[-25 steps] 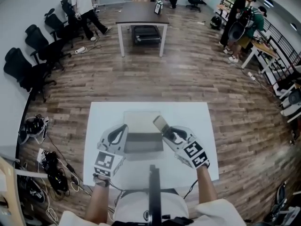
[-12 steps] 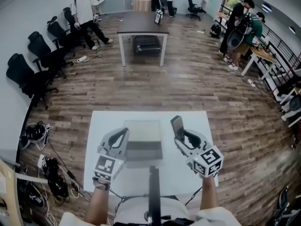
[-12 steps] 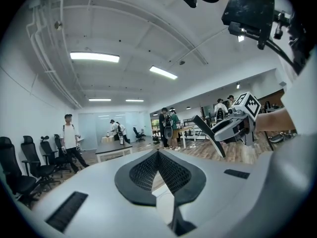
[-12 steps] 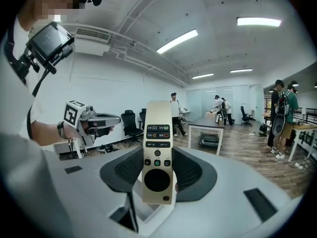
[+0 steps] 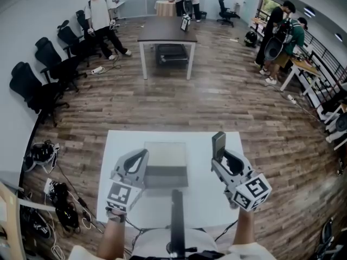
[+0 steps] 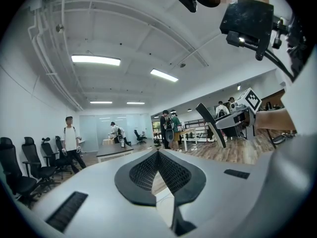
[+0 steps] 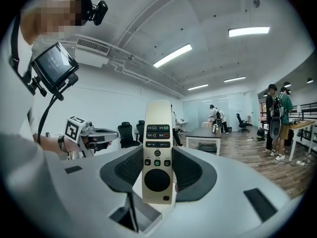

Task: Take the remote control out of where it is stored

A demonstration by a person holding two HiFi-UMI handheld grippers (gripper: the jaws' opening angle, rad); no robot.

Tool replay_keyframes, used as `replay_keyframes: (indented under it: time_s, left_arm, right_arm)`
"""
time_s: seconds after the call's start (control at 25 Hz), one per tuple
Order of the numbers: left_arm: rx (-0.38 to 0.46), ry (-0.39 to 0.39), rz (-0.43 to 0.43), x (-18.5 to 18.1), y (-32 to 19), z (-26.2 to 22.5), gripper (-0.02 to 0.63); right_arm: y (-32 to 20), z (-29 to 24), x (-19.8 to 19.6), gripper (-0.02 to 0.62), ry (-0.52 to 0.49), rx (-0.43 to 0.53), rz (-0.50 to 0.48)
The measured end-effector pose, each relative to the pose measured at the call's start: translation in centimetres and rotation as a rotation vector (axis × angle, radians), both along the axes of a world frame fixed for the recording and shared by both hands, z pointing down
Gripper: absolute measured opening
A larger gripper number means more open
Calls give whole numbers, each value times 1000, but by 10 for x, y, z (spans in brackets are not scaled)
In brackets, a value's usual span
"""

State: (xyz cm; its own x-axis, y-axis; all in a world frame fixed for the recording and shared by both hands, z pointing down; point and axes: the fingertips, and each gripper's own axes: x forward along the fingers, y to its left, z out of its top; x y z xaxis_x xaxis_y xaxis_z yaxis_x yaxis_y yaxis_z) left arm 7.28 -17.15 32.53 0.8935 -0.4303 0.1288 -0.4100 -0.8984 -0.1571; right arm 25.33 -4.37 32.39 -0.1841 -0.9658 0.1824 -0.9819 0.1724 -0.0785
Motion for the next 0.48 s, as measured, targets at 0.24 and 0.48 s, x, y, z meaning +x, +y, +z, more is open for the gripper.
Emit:
replay_keyframes:
  time_s: [0.24, 0.48]
  left_arm:
    - [15, 25, -7, 0, -3, -6, -11]
    - [12, 25, -23, 0, -7, -5, -11]
  right_arm:
    - [-2, -7, 0, 184, 2, 16, 3]
    - [-8, -1, 1, 183, 31, -4, 13]
